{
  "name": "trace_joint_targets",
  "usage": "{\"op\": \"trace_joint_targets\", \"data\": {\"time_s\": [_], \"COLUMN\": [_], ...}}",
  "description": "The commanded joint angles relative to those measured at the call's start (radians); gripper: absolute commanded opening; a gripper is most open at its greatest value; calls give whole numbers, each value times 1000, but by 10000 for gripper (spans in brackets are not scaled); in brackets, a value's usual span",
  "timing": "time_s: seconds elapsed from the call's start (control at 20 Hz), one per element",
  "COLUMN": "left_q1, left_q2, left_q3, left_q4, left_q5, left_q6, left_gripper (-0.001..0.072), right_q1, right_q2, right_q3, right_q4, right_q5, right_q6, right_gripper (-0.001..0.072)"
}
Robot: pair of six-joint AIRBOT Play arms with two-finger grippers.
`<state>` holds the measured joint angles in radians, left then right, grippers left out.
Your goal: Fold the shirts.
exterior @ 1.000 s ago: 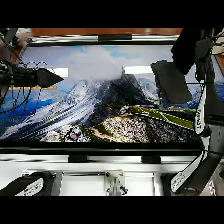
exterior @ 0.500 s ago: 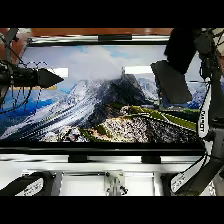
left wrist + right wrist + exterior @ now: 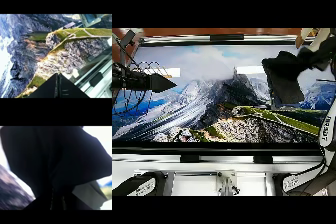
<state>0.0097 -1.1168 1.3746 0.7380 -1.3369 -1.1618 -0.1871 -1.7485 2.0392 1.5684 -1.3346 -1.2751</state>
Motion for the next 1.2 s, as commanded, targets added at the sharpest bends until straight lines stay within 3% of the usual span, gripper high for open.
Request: {"op": "trace_joint_targets", "data": {"time_s": [0.0, 0.3, 0.35, 0.4, 0.5, 0.6, 0.7, 0.8, 0.9, 0.95, 1.0, 1.05, 1.1, 1.15], "left_q1": [0, 0, 0, 0, 0, -5, -44, -124, -211, -247, -272, -293, -307, -318], "left_q2": [0, 0, 0, 0, 0, 0, -1, -23, -89, -134, -179, -213, -242, -264], "left_q3": [0, 0, 0, 0, 0, 1, 7, 31, 75, 101, 124, 135, 134, 132], "left_q4": [0, 0, 0, 0, 0, 54, 285, 637, 916, 982, 990, 991, 990, 990], "left_q5": [-8, -7, -7, -7, -6, 9, 71, 108, 55, 5, -44, -84, -118, -145], "left_q6": [0, 1, 0, 1, 1, 0, -65, -198, -331, -371, -378, -397, -419, -423], "left_gripper": [34, 34, 33, 34, 33, 33, 31, 31, 32, 66, 323, 708, 720, 720], "right_q1": [-10, -10, -10, -11, -10, -10, -11, -5, 39, 93, 171, 237, 288, 320], "right_q2": [21, 21, 21, 26, 58, 105, 167, 268, 347, 362, 360, 353, 347, 344], "right_q3": [-46, -249, -253, -252, -249, -228, -185, -169, -178, -198, -234, -286, -364, -447], "right_q4": [-114, -39, -39, -32, -70, -260, -418, -241, 73, 111, 28, -28, 4, 83], "right_q5": [-263, -191, -195, -209, -287, -419, -482, -348, -124, -77, -111, -163, -187, -182], "right_q6": [13, 124, 127, 105, 15, -160, -275, -196, -61, -97, -123, -123, -122, -124], "right_gripper": [72, 87, 250, 525, 538, 538, 536, 536, 537, 537, 537, 538, 632, 674]}}
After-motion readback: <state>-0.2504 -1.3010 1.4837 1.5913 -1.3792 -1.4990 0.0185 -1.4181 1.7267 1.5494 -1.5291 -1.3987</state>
